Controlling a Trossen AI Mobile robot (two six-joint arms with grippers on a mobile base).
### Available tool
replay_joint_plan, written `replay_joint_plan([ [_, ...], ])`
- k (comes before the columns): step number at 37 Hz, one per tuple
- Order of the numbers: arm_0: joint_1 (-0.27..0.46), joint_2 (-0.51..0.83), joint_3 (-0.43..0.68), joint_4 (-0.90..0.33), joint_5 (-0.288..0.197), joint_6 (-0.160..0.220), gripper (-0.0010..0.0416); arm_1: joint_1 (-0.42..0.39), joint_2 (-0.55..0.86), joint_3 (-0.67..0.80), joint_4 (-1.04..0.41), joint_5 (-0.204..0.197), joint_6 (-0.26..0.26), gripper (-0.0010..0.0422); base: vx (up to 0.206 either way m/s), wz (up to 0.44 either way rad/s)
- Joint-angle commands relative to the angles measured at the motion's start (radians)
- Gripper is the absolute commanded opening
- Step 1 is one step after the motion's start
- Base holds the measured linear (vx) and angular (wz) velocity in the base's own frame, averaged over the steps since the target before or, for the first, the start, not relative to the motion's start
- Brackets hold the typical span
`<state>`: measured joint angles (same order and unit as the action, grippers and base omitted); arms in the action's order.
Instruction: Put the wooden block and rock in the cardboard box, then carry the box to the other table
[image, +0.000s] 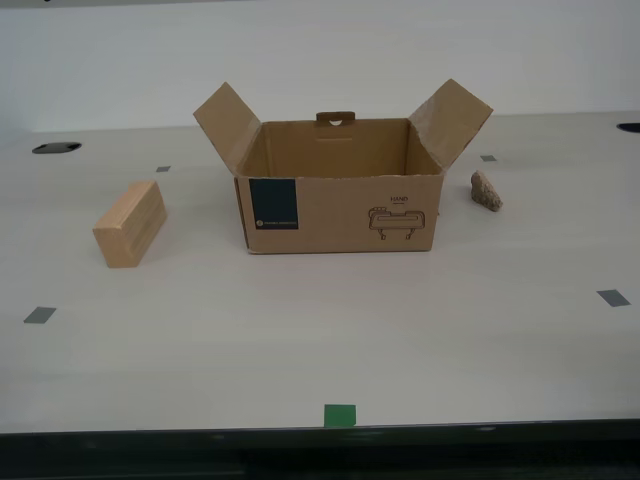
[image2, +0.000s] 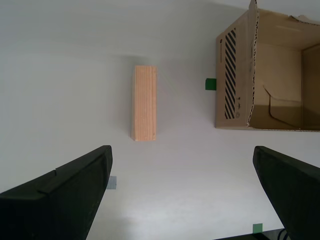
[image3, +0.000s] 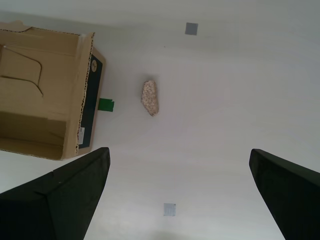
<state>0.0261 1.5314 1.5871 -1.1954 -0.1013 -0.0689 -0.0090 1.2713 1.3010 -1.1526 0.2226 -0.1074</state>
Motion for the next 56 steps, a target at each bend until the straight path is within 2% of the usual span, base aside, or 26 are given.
replay_joint_plan([
  [1, 0.001, 0.008, -0.022, 0.029, -0.008, -0.005, 0.0389, -0.005, 0.0, -0.037, 0.027, 0.005, 0.004, 0.0385, 0.0, 0.0],
  [5, 0.001, 0.013, -0.06, 0.051, -0.008, -0.013, 0.0389, -0.01, 0.0, -0.103, 0.078, 0.005, 0.003, 0.0385, 0.0, 0.0],
  [13, 0.001, 0.021, -0.184, 0.177, -0.01, -0.022, 0.0389, -0.014, 0.0, -0.211, 0.199, 0.005, 0.003, 0.0385, 0.0, 0.0],
  [22, 0.002, 0.063, -0.269, 0.283, -0.013, -0.03, 0.0389, -0.014, 0.012, -0.289, 0.288, 0.004, 0.003, 0.0385, 0.0, 0.0],
  [27, 0.002, 0.104, -0.284, 0.312, -0.019, -0.04, 0.0389, -0.014, 0.069, -0.289, 0.311, 0.003, 0.004, 0.0385, 0.0, 0.0],
  [34, 0.003, 0.194, -0.292, 0.363, -0.094, -0.047, 0.0389, -0.015, 0.176, -0.289, 0.346, -0.002, 0.04, 0.0385, 0.0, 0.0],
  [41, 0.004, 0.274, -0.284, 0.431, -0.101, -0.067, 0.039, -0.022, 0.253, -0.289, 0.398, -0.002, 0.074, 0.0385, 0.0, 0.0],
  [47, 0.005, 0.336, -0.285, 0.462, -0.153, -0.068, 0.0389, -0.026, 0.299, -0.289, 0.461, -0.002, 0.083, 0.0385, 0.0, 0.0],
  [56, 0.01, 0.441, -0.285, 0.527, -0.159, -0.108, 0.0389, -0.027, 0.38, -0.29, 0.502, -0.004, 0.115, 0.0385, 0.0, 0.0],
])
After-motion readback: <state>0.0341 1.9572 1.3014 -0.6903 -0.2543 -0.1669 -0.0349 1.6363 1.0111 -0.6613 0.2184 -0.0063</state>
